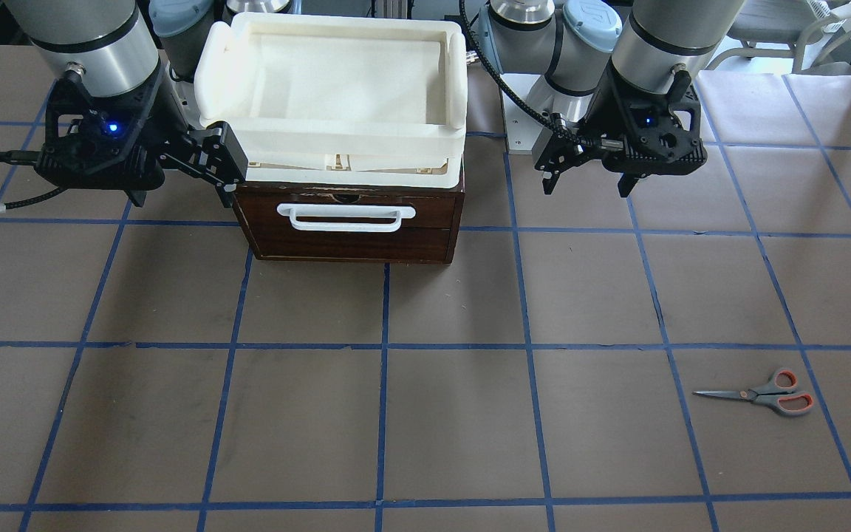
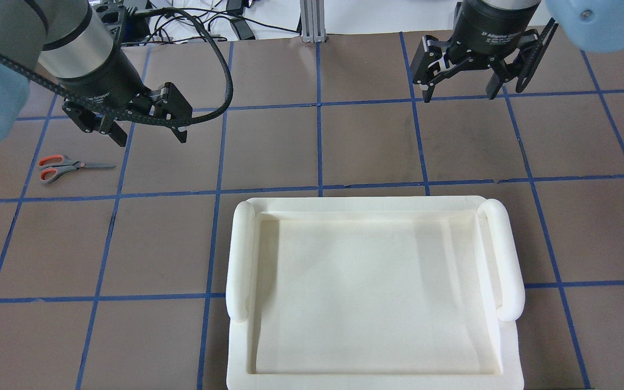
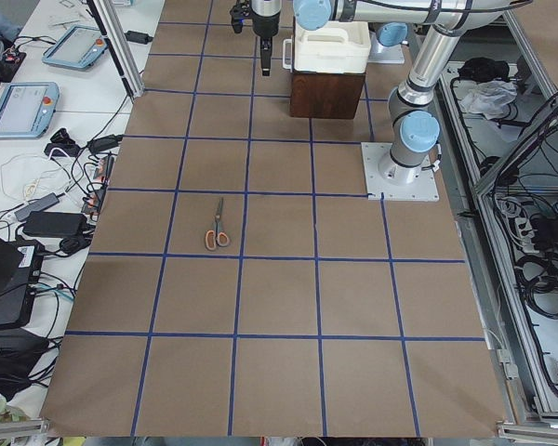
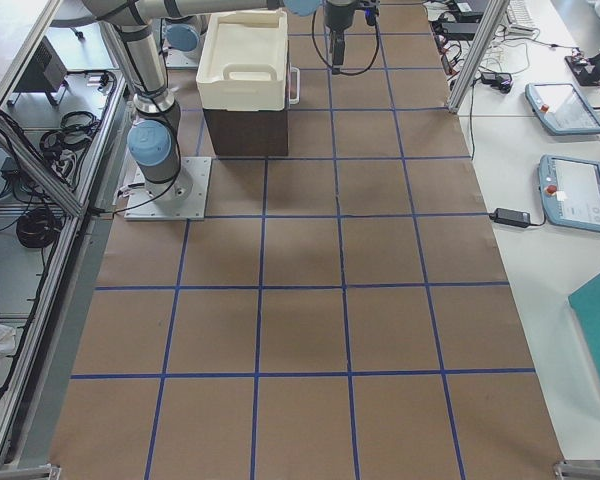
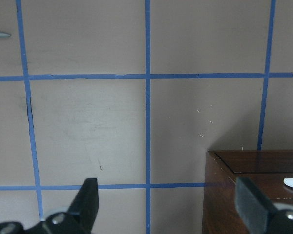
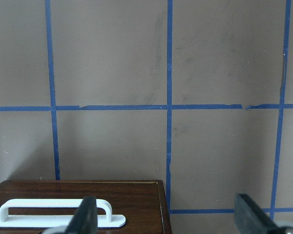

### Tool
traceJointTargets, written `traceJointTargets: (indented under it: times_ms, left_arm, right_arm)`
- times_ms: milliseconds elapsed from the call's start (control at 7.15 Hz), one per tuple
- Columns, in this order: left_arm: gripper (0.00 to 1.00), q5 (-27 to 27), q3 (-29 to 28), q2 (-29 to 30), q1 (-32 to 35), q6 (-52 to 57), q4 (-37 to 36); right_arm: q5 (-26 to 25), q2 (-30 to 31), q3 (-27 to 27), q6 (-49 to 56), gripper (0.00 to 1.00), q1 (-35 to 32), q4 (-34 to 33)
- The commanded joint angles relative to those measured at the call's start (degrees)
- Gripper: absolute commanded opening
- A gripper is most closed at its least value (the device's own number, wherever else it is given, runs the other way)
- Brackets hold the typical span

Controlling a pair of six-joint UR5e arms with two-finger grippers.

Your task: Place scissors in drawer with both arms

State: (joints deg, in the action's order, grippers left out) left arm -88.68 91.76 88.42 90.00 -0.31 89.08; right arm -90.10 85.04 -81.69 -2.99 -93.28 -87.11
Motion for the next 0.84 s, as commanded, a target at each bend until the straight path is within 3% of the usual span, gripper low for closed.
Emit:
traceJointTargets:
  times_ms: [0,280,420,699]
  left_arm:
    - [1.00,-0.35,0.00,0.17,0.00,0.13,0.13]
    - [1.00,-0.61,0.17,0.00,0.00,3.62,0.22]
    - [1.00,-3.75,1.05,-0.18,-0.78,14.27,-0.47]
    - [1.00,-4.92,1.67,0.08,-3.76,24.78,-0.66]
  right_arm:
    - [-0.07,0.04,-0.14,0.18,1.00,0.02,-0.86]
    - [-0.07,-0.66,-0.49,-0.96,1.00,0.02,-0.96]
    - [0.19,-0.66,-1.36,-4.53,1.00,-0.06,-1.39]
    - [-0.16,-0.66,-1.89,-18.30,1.00,0.11,-1.29]
